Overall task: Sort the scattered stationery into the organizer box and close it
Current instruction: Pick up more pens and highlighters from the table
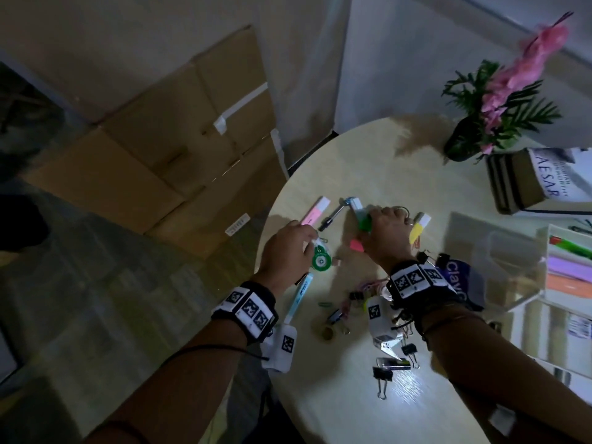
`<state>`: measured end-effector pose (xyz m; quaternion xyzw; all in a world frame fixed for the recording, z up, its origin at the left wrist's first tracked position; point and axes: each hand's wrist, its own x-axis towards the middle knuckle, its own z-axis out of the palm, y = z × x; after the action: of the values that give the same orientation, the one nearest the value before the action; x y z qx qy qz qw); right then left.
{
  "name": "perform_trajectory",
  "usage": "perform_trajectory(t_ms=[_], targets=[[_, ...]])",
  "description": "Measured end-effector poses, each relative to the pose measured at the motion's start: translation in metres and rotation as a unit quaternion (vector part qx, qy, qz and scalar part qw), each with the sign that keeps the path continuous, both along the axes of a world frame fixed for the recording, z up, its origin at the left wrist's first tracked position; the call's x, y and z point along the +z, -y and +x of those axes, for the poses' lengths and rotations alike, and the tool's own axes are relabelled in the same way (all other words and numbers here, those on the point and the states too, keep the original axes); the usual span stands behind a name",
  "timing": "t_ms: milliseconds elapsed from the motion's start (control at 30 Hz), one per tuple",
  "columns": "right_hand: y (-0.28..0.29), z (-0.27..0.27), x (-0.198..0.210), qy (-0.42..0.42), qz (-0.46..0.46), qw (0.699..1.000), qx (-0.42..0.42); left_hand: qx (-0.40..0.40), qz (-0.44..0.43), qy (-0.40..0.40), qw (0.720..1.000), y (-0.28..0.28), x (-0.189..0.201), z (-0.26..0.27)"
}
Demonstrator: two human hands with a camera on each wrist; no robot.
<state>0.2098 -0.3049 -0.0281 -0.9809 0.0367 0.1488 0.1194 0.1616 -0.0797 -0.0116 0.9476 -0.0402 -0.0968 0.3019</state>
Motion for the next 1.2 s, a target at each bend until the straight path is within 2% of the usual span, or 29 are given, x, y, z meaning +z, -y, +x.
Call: perform_trajectory(t_ms=[300,467,600,733,867,1033,1100,1200], targets=[[0.008,-0.001,0.004,0.018,-0.061,0.998,0.029,-0.004,0.102,0.034,0.994,0.038,-0.005,0.047],[0.015,-0.007,0.003,0.048,0.004,0.999,0.01,0.0,0.151,0.029,0.988,0.048,-0.017,0.059],[0.019,-0.011,0.006,0.119,0.073,0.99,0.019,0.004,0.173,0.028,0.984,0.052,-0.021,0.062],[0.022,-0.012,0.013,0.132,0.09,0.987,0.003,0.009,0.169,0.026,0.985,0.057,-0.017,0.062],[0.025,-0.016,0.019,0.147,0.157,0.976,-0.037,0.01,0.161,0.016,0.987,0.054,-0.015,0.058],[0.031,-0.028,0.023,0.113,0.195,0.97,-0.091,0.014,0.142,0.03,0.989,0.045,-0.006,0.053],[0.034,-0.034,0.033,0.119,0.217,0.965,-0.092,0.007,0.118,0.038,0.992,0.043,-0.001,0.052],[0.039,-0.047,0.054,0.115,0.26,0.953,-0.099,-0.012,0.026,0.042,0.999,0.047,0.011,0.049]])
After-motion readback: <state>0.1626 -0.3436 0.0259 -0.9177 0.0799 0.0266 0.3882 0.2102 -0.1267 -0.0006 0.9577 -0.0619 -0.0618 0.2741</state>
